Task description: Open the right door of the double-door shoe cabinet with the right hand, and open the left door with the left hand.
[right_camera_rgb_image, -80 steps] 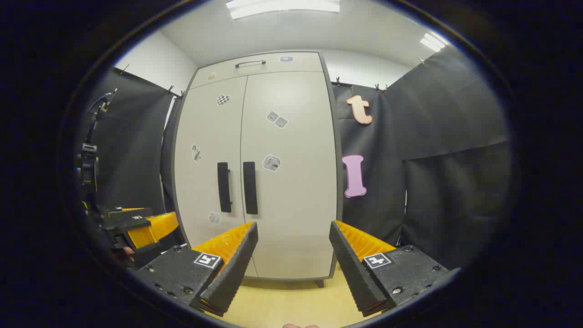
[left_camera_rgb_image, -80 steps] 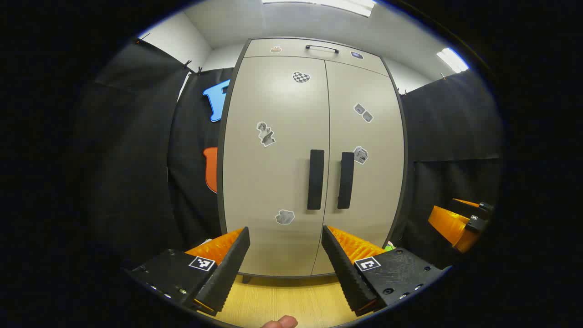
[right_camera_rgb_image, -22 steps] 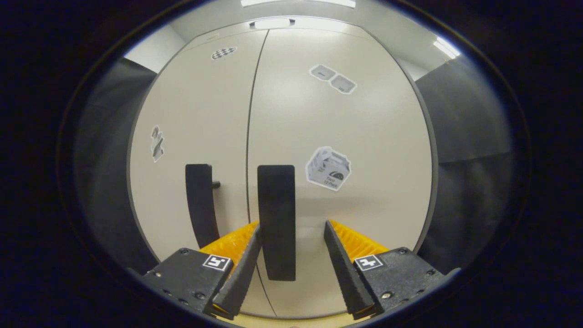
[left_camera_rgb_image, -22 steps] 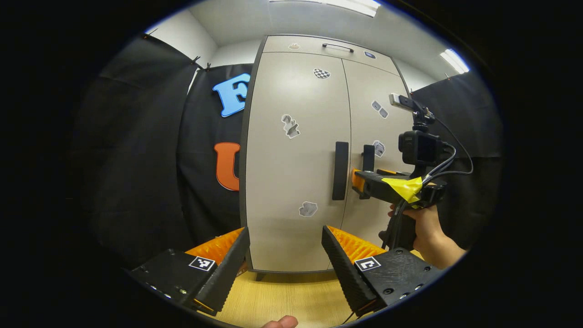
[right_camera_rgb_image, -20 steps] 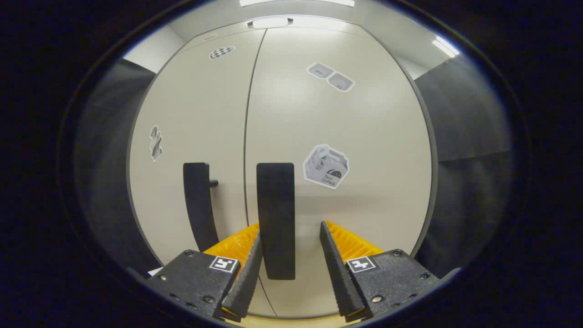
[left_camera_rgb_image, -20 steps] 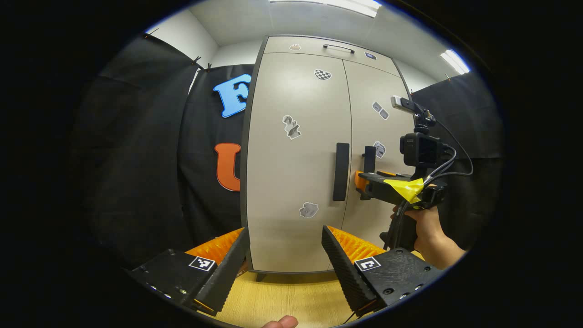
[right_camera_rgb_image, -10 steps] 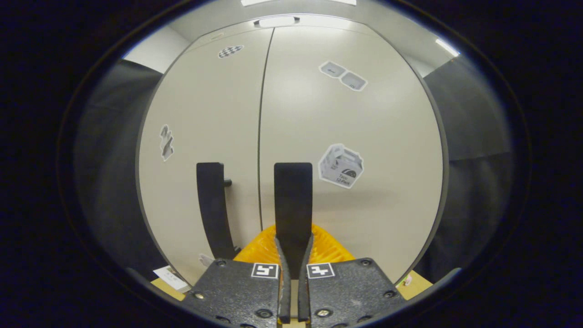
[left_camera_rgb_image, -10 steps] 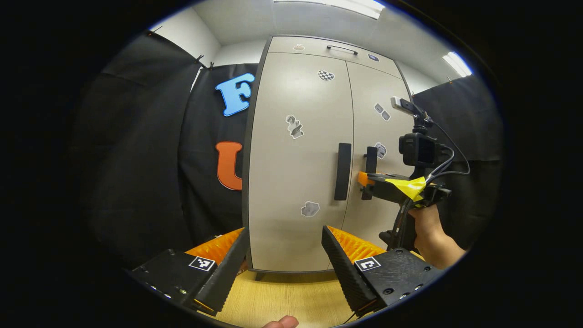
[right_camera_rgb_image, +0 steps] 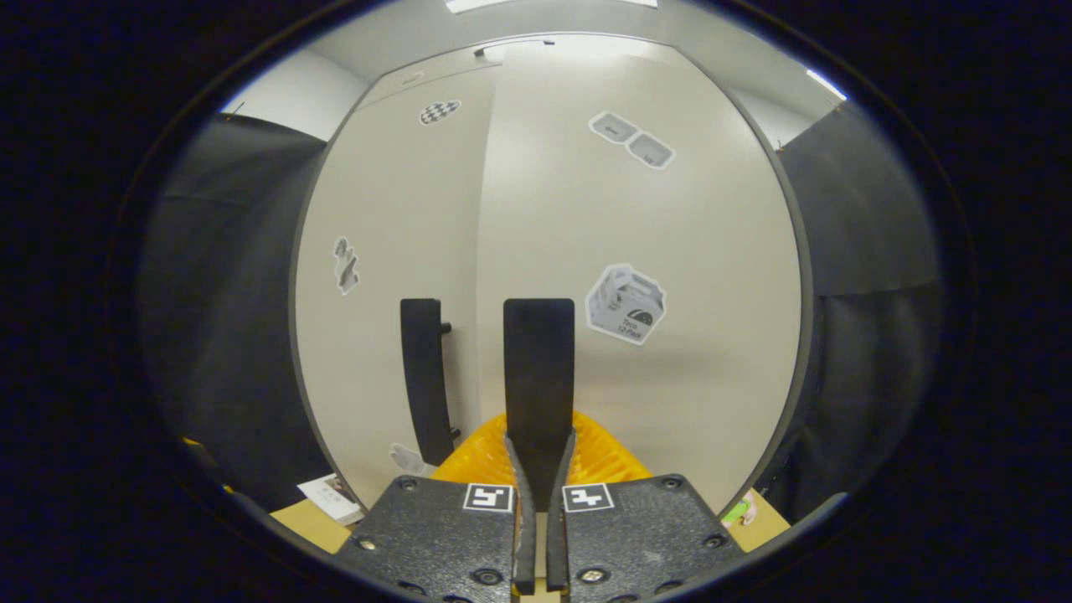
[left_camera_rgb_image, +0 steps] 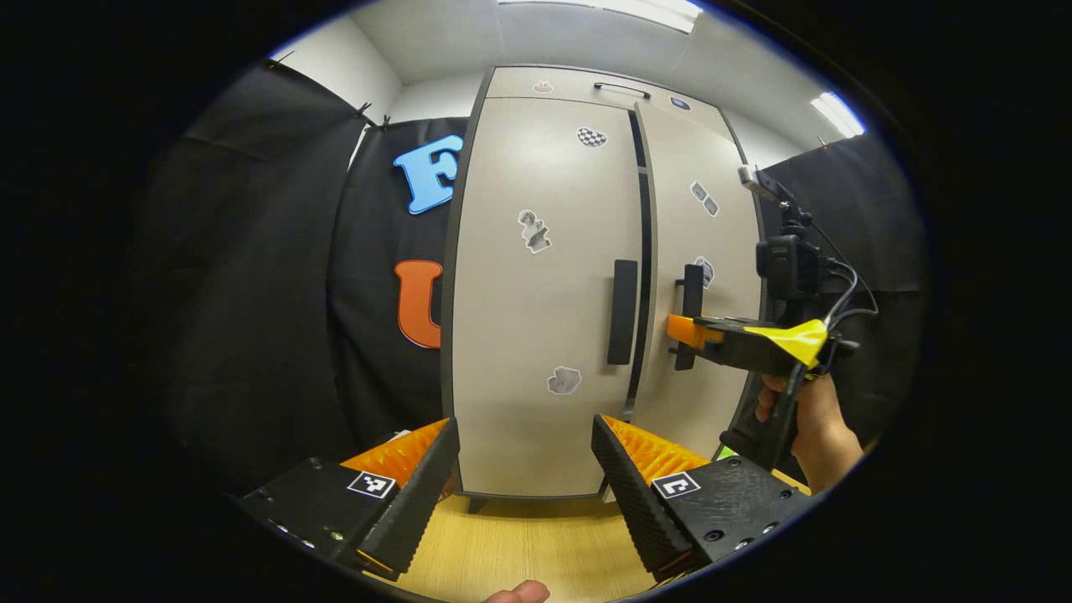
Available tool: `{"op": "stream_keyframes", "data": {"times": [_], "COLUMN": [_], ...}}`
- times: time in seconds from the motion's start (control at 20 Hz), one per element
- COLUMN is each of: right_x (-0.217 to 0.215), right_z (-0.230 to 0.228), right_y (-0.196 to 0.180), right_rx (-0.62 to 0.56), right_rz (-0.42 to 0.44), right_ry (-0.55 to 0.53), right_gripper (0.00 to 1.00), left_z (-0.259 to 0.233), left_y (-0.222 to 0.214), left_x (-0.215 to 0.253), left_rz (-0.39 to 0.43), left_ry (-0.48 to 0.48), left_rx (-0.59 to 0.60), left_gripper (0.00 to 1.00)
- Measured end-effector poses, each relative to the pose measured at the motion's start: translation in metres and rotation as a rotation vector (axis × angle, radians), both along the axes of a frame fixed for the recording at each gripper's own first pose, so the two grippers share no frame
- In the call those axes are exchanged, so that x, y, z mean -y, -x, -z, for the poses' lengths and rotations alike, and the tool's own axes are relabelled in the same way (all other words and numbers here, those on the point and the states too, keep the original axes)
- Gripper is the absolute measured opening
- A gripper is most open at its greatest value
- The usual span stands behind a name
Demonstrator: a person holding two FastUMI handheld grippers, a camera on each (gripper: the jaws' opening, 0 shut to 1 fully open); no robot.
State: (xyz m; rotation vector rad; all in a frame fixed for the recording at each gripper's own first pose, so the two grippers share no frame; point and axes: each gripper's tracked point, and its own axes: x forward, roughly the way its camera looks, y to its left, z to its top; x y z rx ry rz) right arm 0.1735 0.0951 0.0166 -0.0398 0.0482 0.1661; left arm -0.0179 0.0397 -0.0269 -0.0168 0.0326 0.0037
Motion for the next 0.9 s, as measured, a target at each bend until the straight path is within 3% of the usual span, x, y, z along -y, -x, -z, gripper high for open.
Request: {"op": "stream_keyframes", "data": {"times": [0.35, 0.65, 0.9], "right_x": [0.036, 0.085, 0.128], "right_z": [0.001, -0.004, -0.008], "right_y": [0.068, 0.102, 0.140], "right_rx": [-0.023, -0.015, -0.004], "right_rz": [-0.087, -0.077, -0.010], "right_ry": [0.004, 0.000, 0.027], "right_gripper": [0.08, 0.08, 0.07], "left_z": [-0.003, -0.011, -0.009], "left_y": [0.000, -0.002, -0.011], "left_x": [0.027, 0.049, 0.065], "left_rz": [0.026, 0.043, 0.077], "left_ry": [-0.010, -0.017, -0.015], "left_rx": [0.008, 0.030, 0.019], "left_gripper": [0.95, 0.95, 0.95]}}
